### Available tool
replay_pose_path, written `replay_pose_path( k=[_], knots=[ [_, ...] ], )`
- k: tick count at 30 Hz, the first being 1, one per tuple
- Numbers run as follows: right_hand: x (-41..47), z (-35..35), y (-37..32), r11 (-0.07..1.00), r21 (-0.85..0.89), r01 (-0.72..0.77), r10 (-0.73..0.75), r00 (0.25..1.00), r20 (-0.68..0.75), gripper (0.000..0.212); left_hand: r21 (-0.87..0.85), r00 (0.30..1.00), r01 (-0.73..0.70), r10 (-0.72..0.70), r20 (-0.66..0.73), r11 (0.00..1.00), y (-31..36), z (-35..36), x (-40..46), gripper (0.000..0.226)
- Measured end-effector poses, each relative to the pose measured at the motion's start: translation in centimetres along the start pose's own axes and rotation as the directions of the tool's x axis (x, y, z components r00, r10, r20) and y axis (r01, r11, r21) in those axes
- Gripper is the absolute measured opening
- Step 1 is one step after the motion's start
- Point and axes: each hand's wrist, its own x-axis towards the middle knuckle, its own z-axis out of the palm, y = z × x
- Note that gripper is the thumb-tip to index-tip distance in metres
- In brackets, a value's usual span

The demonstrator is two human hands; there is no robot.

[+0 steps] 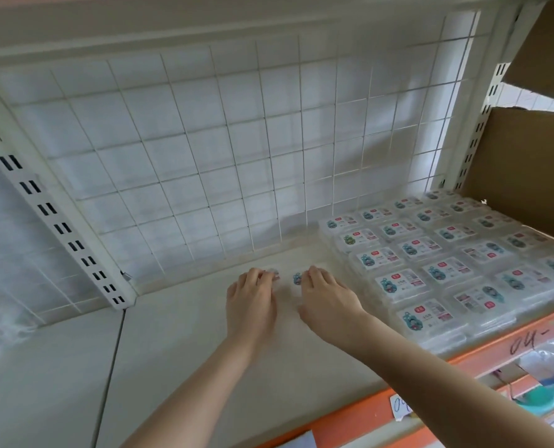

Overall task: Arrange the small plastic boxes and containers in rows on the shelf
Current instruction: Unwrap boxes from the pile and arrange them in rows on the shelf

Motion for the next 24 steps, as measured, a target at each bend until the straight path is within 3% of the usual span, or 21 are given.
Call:
replay_pose_path(
  k=[8,14,19,24],
  knots=[
    [5.7,0.6,1.5,0.997,0.055,-0.063,0.063,0.998,-0.008,0.060,-0.092,0.997,0.018,-0.011,0.072,0.996,1.6,1.0,3.1,0.046],
    [5.6,0.5,1.8,0.985,0.101,-0.137,0.146,0.984,-0.098,0.044,-0.016,0.992,0.013,-0.011,0.122,1.000,1.7,1.3,4.0,0.046],
    [6.1,1.7,1.5,0.989,0.101,-0.105,0.111,0.993,-0.050,0.040,0.003,0.996,-0.007,0.007,0.087,1.000,1.8,1.6,3.8,0.054],
    [6.4,0.6,2.0,0.985,0.120,-0.126,0.126,0.992,0.010,0.045,0.024,0.990,-0.038,0.034,0.139,0.999,1.7,1.7,4.4,0.055]
  ],
)
